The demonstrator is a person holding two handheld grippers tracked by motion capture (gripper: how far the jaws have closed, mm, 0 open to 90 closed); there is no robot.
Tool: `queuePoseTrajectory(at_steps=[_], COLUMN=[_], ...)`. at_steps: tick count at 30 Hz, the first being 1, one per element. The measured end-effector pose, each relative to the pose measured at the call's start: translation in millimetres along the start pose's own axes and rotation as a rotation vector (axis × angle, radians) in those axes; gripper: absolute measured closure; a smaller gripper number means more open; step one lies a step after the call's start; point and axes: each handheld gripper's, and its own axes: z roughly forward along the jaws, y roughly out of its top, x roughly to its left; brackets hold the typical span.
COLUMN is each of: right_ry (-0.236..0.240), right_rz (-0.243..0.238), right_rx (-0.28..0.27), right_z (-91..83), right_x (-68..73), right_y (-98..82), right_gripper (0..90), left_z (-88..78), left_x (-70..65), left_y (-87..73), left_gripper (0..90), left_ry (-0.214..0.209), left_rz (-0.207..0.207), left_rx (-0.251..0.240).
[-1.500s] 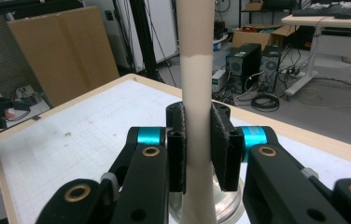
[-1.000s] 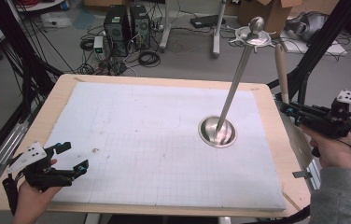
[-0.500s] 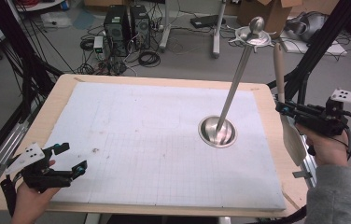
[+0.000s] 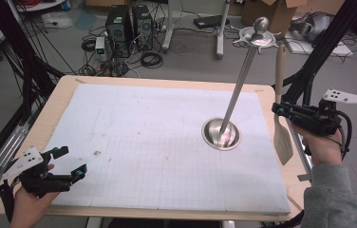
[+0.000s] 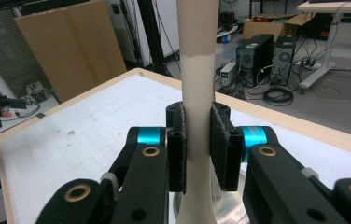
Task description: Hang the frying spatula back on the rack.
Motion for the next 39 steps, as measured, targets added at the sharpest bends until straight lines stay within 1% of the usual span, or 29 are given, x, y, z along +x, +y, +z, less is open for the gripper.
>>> queuePoseTrajectory(at_steps=[7, 9, 10, 13, 15, 19, 23, 26, 35, 39], right_ry=[0.007, 0.005, 0.006, 0.007, 0.001, -0.002, -0.005, -0.018, -0.024, -0.040], right_rz=[-0.001, -0.003, -0.002, -0.003, -0.006, -0.012, -0.009, -0.015, -0.008, -0.012], right_rx=[0.006, 0.007, 0.008, 0.007, 0.003, 0.006, 0.009, 0.007, 0.007, 0.006], right_z=[6.9, 9.4, 10.6, 14.5, 16.9, 21.9, 26.9, 30.0, 37.6, 38.0], right_x=[-1.0, -1.2, -1.1, -1.5, -1.8, -2.0, -1.5, -0.7, 1.1, 1.6], right_y=[-0.7, -0.9, -1.0, -1.6, -2.0, -1.8, -1.7, -1.8, -1.6, -1.5], right_gripper=[78.2, 78.2, 78.2, 78.2, 78.2, 78.2, 78.2, 78.2, 78.2, 78.1], left_z=[-4.6, -5.8, -6.6, -9.3, -11.4, -13.3, -15.4, -17.1, -17.1, -16.3], left_x=[-1.5, -1.5, -1.3, -0.8, -0.2, 0.0, -0.3, 0.8, 1.4, 1.1], left_y=[-0.3, -0.8, -1.1, -1.4, -1.6, -2.8, -3.7, -4.1, -3.9, -3.7], left_gripper=[1.8, 1.8, 1.8, 1.8, 1.8, 1.8, 1.8, 1.8, 1.8, 1.8], left_ry=[0.001, 0.004, 0.007, 0.035, 0.039, 0.041, 0.049, 0.056, 0.053, 0.052], left_rz=[0.009, 0.004, 0.006, 0.011, 0.009, 0.006, 0.007, 0.002, 0.001, 0.001], left_rx=[-0.006, -0.007, -0.003, -0.010, -0.015, -0.011, -0.009, -0.011, -0.014, -0.014])
